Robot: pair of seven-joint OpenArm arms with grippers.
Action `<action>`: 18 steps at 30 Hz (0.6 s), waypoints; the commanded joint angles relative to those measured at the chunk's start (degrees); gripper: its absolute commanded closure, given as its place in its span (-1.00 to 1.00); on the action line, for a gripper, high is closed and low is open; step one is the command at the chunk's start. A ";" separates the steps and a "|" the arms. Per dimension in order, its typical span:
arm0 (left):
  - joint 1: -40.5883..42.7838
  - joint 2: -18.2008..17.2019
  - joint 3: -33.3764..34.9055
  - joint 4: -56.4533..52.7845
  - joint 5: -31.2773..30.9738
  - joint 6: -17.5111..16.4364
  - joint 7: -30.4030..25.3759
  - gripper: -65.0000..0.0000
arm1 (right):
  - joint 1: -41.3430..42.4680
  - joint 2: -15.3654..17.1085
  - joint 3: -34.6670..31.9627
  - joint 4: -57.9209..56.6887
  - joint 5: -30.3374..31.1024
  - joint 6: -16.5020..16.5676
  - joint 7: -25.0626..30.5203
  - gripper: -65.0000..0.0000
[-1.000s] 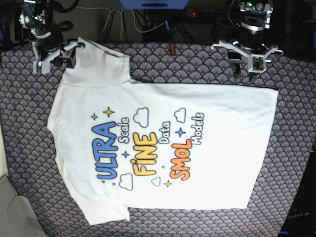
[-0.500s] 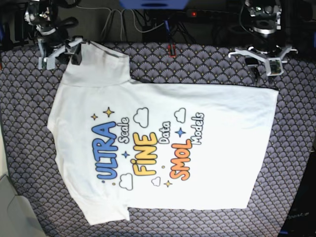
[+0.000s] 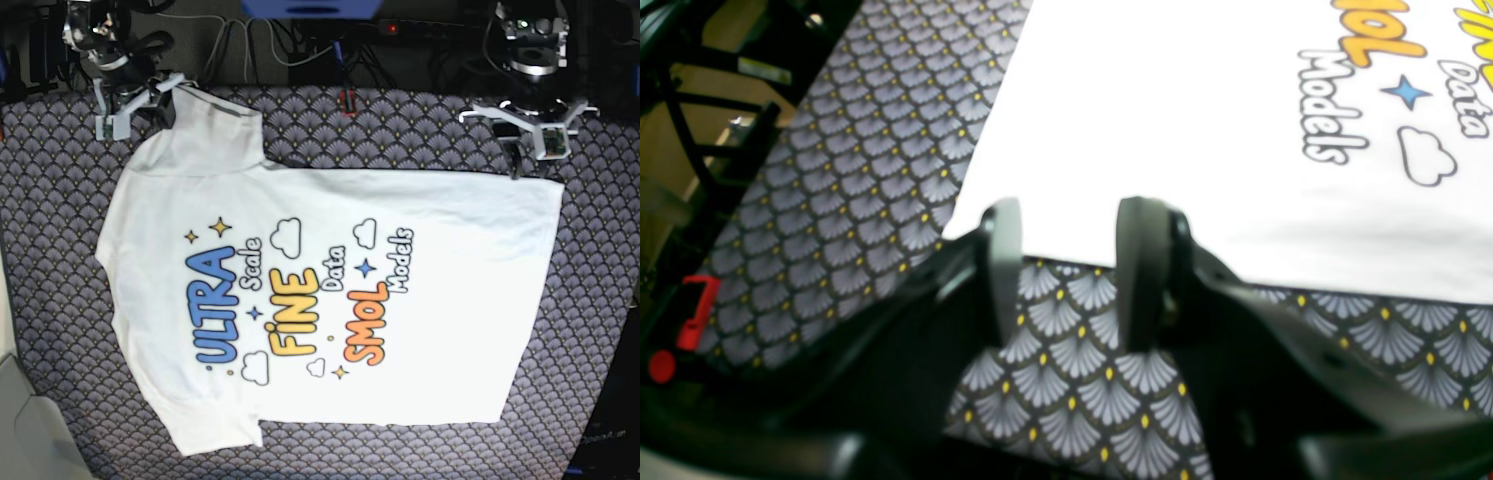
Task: Fold the T-shirt properly
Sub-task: 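Move both grippers down to the shirt edge nearest the arms, then grasp the sleeve with the right gripper and hem corner with the left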
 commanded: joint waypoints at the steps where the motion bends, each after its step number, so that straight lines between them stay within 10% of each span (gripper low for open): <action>1: -1.39 -0.20 -0.13 -0.16 0.10 0.34 -1.18 0.27 | -0.61 0.03 -0.13 -0.13 -0.51 0.41 -3.16 1.00; 18: -14.40 -0.73 -8.84 -19.24 0.10 0.16 -1.61 0.27 | 0.71 0.38 -0.13 -4.61 -0.60 0.41 -3.07 1.00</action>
